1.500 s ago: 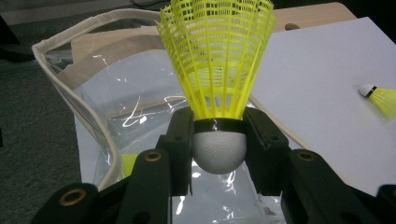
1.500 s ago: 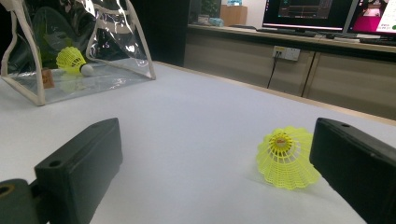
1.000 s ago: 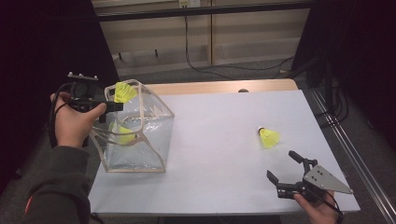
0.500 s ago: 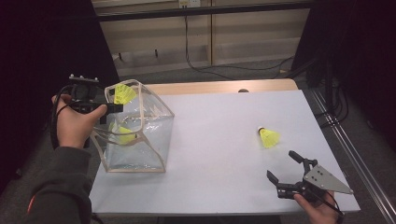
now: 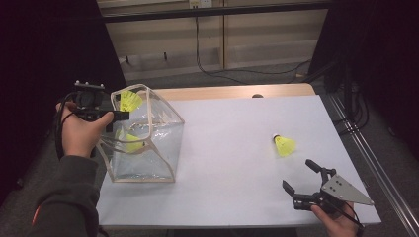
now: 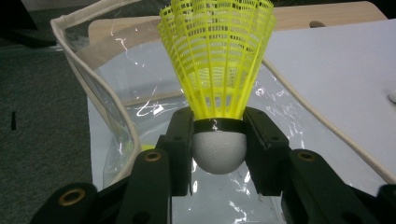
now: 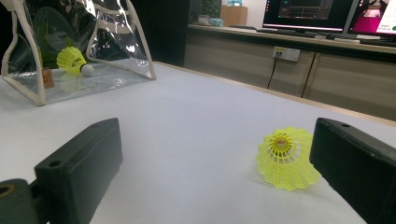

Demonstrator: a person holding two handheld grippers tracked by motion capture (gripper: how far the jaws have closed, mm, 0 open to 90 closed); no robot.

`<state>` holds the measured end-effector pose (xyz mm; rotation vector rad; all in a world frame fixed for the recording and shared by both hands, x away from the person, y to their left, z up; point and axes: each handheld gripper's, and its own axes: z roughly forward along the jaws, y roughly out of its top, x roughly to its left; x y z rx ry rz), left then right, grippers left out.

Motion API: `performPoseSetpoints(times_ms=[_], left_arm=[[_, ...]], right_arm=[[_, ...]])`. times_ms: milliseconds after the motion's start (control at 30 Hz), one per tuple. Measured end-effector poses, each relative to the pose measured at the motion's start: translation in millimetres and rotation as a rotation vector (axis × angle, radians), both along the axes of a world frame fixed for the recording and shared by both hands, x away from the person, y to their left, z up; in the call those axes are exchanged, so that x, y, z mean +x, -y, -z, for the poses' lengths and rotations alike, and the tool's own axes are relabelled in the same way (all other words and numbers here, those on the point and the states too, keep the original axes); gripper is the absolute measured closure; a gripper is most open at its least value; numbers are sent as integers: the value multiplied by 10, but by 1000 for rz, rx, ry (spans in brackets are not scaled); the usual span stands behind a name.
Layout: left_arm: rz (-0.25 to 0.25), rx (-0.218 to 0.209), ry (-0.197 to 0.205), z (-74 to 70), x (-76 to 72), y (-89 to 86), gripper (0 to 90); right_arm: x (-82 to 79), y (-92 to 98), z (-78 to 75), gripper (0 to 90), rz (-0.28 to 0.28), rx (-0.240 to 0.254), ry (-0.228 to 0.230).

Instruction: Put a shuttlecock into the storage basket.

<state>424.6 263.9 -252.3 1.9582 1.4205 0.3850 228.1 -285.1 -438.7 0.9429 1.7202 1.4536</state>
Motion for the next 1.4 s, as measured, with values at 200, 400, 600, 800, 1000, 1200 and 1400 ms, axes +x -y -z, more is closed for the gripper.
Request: performPoseSetpoints(times_ms=[200,400,600,800,1000,1200,1400], left_arm=[[-10,4,-9,63,32,33,646],[-20,13,-19,107,52,53,645],[-25,14,-26,135,72,78,645],[-26,21,-34,171,88,110,645],[-20,27,-42,200,103,139,645],[-23,25,-51,232,106,160,644],[-14,30,-58,247,112,179,643]], right_arm=[[-2,-3,-1,23,2,-1,-1],[1,4,1,23,1,-1,3],[2,2,1,23,-1,1,1],[1,1,1,23,0,0,0],[1,6,-1,23,0,0,4],[-1,6,-2,23,0,0,5],[1,3,-1,23,0,0,5]])
